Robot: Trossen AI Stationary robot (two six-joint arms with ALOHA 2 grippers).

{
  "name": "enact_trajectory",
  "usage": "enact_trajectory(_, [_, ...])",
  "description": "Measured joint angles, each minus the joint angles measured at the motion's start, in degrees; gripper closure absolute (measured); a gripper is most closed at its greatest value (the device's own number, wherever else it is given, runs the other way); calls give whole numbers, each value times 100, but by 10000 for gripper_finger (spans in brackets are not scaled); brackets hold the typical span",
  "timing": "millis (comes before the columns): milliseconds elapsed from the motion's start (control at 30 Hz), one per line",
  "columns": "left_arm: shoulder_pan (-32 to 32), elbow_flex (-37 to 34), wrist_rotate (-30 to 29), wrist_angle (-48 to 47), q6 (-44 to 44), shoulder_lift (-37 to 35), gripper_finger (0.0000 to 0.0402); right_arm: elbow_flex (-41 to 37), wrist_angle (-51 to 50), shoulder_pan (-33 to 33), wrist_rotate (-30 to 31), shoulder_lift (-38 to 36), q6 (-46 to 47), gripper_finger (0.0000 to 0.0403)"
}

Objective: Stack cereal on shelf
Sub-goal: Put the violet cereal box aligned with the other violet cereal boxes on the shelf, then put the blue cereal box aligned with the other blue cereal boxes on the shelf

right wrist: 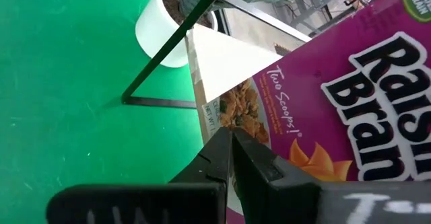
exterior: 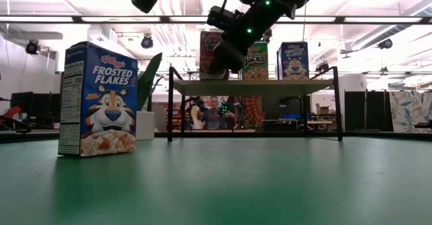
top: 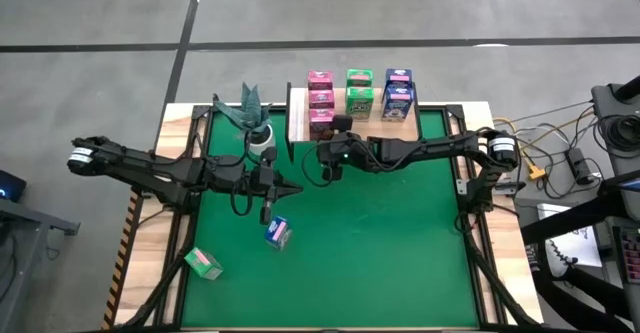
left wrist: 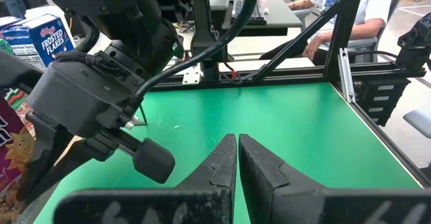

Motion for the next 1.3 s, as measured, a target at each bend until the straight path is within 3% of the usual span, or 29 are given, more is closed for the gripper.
enact_trajectory(800, [1,0,0,1,0,1,402,2,42,34,2,-54,-8,394])
enact_trajectory(1300, [0,0,0,47,-170,2,402,-199,-1457,1243,-49,-1633,1035,394])
